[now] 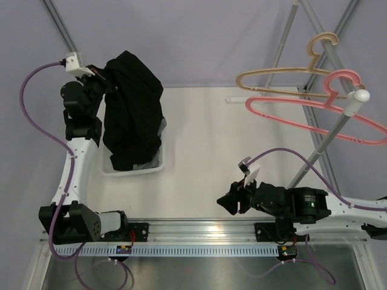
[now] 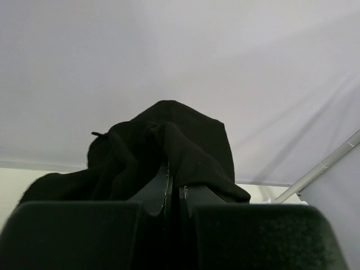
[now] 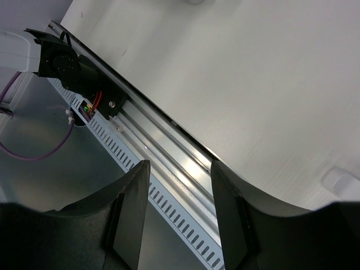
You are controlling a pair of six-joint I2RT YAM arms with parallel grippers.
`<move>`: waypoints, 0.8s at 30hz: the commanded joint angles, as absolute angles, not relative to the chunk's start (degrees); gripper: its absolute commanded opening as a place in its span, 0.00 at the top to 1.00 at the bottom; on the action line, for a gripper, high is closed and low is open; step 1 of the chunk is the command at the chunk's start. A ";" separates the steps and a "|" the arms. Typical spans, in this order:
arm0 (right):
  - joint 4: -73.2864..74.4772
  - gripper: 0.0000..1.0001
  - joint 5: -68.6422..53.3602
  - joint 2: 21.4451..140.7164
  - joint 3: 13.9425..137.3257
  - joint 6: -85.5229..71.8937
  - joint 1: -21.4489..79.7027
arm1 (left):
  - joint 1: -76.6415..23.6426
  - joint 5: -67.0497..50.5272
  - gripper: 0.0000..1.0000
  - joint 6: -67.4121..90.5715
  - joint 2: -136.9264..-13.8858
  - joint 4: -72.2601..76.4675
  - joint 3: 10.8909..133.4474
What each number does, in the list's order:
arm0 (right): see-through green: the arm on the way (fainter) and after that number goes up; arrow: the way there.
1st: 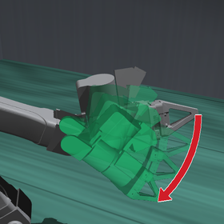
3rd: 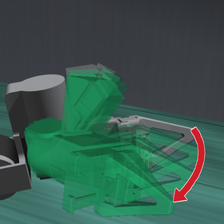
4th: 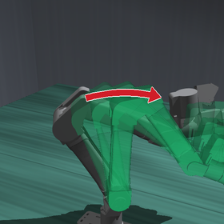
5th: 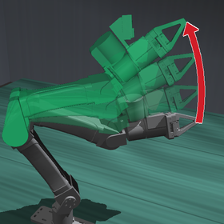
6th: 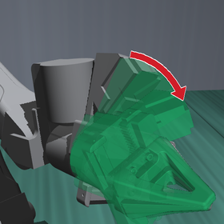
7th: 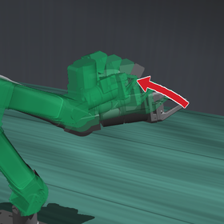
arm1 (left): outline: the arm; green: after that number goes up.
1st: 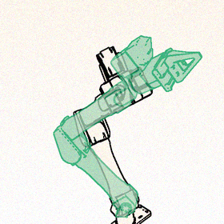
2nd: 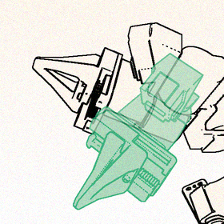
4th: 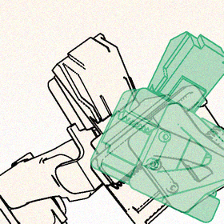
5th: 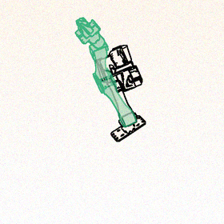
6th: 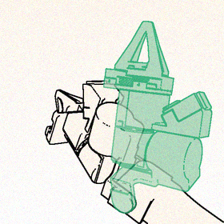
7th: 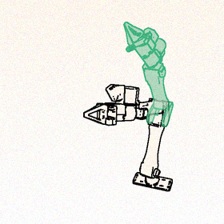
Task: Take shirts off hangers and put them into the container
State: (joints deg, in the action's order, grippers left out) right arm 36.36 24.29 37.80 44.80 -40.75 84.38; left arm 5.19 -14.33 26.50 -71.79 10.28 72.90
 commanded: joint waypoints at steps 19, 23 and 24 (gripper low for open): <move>35.60 0.45 23.29 31.73 43.68 -42.45 84.81 | 5.27 1.37 1.00 35.95 -51.43 10.67 37.79; 36.47 0.44 23.55 31.38 44.03 -42.45 84.81 | 6.15 10.62 1.00 36.65 -48.43 -2.96 40.51; 36.47 0.44 23.64 31.55 44.21 -42.36 84.81 | 6.15 13.85 1.00 36.82 -48.60 -6.38 43.21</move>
